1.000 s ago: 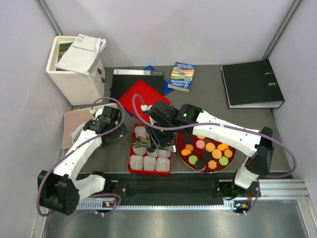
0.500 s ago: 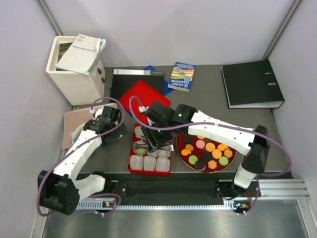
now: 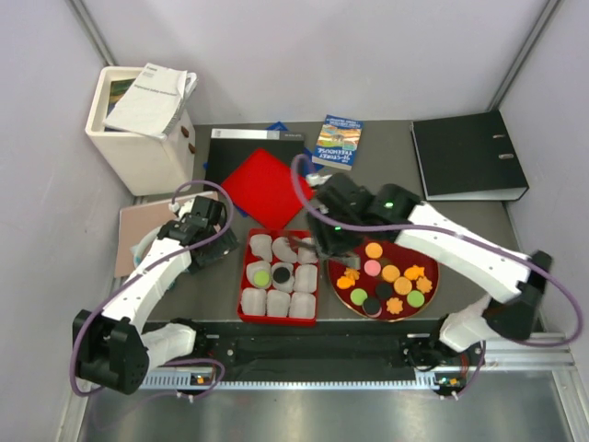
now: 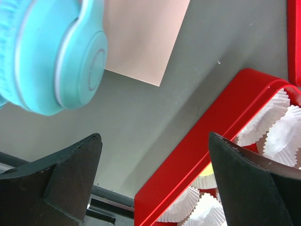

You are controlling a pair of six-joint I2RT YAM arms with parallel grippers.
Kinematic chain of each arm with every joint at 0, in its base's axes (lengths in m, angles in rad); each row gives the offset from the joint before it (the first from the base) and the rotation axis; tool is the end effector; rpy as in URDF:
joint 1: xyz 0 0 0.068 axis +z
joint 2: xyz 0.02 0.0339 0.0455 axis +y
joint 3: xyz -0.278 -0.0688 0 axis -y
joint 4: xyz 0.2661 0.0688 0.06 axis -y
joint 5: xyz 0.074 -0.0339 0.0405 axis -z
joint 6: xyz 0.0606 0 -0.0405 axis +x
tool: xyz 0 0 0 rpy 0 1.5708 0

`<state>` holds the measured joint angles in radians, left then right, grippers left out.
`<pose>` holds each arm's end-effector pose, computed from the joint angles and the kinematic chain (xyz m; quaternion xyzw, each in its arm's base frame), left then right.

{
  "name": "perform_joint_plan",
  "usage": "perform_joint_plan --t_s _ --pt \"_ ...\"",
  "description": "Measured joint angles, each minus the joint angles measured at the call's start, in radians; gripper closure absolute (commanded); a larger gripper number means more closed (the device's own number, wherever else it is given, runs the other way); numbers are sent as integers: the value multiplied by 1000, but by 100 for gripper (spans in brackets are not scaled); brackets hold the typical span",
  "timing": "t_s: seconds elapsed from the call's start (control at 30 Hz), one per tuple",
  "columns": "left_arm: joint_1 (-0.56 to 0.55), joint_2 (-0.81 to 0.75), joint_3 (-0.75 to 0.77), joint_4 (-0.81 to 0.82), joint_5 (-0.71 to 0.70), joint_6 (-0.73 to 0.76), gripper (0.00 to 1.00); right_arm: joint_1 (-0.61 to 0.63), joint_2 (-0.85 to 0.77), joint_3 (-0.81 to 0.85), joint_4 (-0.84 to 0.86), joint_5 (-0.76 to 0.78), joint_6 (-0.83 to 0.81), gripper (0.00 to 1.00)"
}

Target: Pack the cookies

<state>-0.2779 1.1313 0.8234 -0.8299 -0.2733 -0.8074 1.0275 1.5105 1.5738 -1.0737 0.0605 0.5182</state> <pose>0.2247 -0.0471 0.2215 -0.2814 0.9262 0.0040 0.2509 0.1771 0.2862 0.3538 -0.2339 0.9317 0.1722 0.2182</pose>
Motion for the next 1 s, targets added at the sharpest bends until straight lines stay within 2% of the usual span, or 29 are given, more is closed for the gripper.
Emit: perform_joint_plan --t_s 0.13,0.3,0.5,1.0 --pt "1 33 0 15 27 7 1 -118 -177 -109 -79 95 9 45" --pt "1 70 0 35 77 17 1 -177 -300 -270 -127 160 30 45" --pt "1 95 0 50 111 21 1 -224 -305 -401 -117 177 60 45" --pt "1 109 0 52 124 26 1 -302 -292 -516 -4 191 69 45"
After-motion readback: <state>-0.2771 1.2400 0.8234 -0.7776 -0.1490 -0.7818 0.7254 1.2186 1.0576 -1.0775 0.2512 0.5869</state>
